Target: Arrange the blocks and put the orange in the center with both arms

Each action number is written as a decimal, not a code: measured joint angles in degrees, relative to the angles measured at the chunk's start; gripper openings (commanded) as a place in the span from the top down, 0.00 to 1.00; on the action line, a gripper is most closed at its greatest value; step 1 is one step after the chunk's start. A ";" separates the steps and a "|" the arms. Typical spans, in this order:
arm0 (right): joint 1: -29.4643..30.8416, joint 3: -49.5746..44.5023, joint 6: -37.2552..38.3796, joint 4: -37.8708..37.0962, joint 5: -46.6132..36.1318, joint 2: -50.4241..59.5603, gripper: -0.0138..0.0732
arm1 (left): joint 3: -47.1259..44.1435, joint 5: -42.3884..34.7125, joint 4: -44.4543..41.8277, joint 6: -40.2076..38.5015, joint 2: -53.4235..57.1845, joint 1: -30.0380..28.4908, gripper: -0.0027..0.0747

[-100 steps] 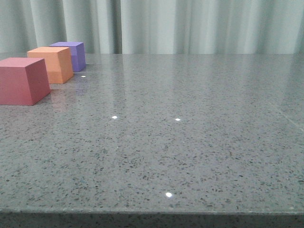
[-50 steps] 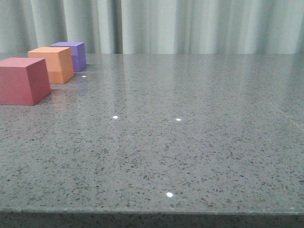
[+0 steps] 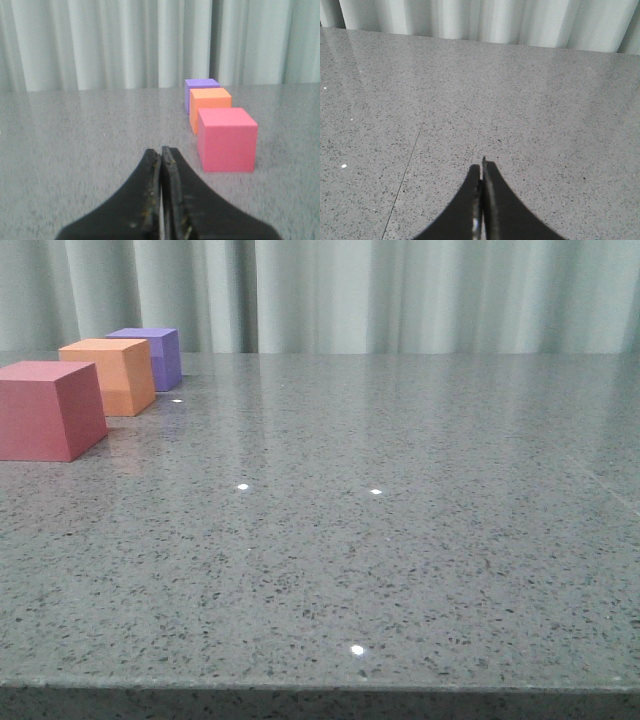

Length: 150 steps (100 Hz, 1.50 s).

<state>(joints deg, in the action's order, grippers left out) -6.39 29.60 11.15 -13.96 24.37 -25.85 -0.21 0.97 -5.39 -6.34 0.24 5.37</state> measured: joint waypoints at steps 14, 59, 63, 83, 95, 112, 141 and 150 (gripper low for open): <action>0.00 0.00 0.00 0.00 0.00 0.03 0.97 | 0.00 -1.70 0.01 0.00 0.00 0.00 0.99; 0.00 0.00 0.00 0.00 0.00 0.03 0.97 | 0.00 -1.85 0.01 0.00 0.00 0.00 0.99; 0.00 0.00 0.00 0.00 0.00 0.03 0.97 | 0.00 -1.85 0.01 0.00 0.00 0.00 0.99; 0.00 0.00 0.00 0.00 0.00 0.03 0.97 | 0.00 -1.85 0.01 0.00 0.00 0.00 0.99; 0.00 0.00 0.00 0.00 0.00 0.03 0.97 | 0.00 -1.85 0.01 0.00 0.00 0.00 0.99; 0.00 0.00 0.00 0.00 0.00 0.03 0.97 | 0.00 -1.85 0.01 0.00 0.00 0.00 0.99; 0.00 -1.14 0.00 0.00 -1.70 1.16 0.97 | 0.00 -1.85 0.01 0.00 0.00 0.00 0.99; 0.00 -3.75 0.00 1.18 -5.57 3.41 0.97 | 0.00 -1.85 0.01 0.00 0.00 0.00 0.99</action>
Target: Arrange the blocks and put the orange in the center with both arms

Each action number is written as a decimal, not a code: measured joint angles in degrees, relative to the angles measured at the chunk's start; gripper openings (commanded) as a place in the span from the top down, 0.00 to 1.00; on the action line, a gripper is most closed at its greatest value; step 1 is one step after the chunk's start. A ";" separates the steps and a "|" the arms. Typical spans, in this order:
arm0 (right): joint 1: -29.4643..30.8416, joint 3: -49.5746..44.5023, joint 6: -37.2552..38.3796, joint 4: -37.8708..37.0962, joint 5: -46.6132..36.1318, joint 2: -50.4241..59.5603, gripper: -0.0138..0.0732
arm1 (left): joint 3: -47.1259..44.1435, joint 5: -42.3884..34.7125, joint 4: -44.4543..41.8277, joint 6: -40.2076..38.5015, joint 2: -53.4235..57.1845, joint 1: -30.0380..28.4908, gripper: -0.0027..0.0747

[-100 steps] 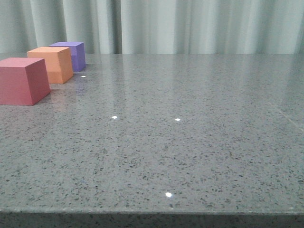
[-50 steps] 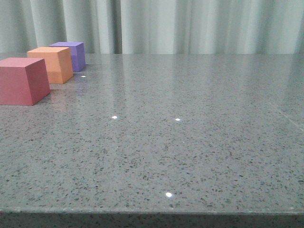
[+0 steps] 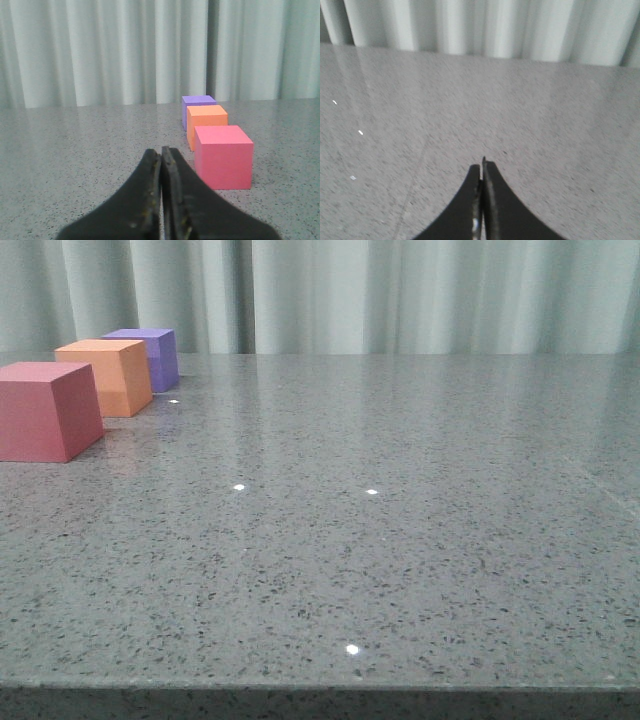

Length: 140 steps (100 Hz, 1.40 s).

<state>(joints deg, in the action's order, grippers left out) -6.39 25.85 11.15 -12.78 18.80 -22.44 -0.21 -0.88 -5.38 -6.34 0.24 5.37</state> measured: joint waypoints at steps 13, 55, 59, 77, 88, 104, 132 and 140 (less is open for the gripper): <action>0.00 -6.09 -0.36 4.90 -7.55 4.70 0.97 | 0.00 0.00 0.00 0.00 0.00 0.00 0.99; 1.01 -22.68 -1.90 11.69 -16.27 20.44 0.97 | 0.00 0.00 0.00 0.00 0.00 0.00 0.99; 1.84 -23.69 -1.92 11.80 -16.52 21.48 0.97 | 0.00 0.00 0.00 0.00 0.00 0.00 0.99; 4.58 -27.14 -2.02 12.78 -18.80 22.94 0.97 | 0.00 0.00 0.00 0.00 0.00 0.00 0.99; 4.68 -27.48 -2.02 13.34 -20.03 22.99 0.97 | 0.00 0.00 0.00 0.00 0.00 0.00 0.99; 4.68 -27.48 -2.04 13.44 -20.52 22.99 0.97 | 0.00 0.00 0.00 0.00 0.00 0.00 0.99; 4.68 -27.48 -2.14 13.47 -20.61 22.99 0.97 | 0.00 0.00 -0.04 0.00 0.00 0.00 0.99; 4.68 -27.48 -2.14 13.47 -20.61 22.99 0.97 | 0.00 0.00 -0.04 0.00 0.00 0.00 0.99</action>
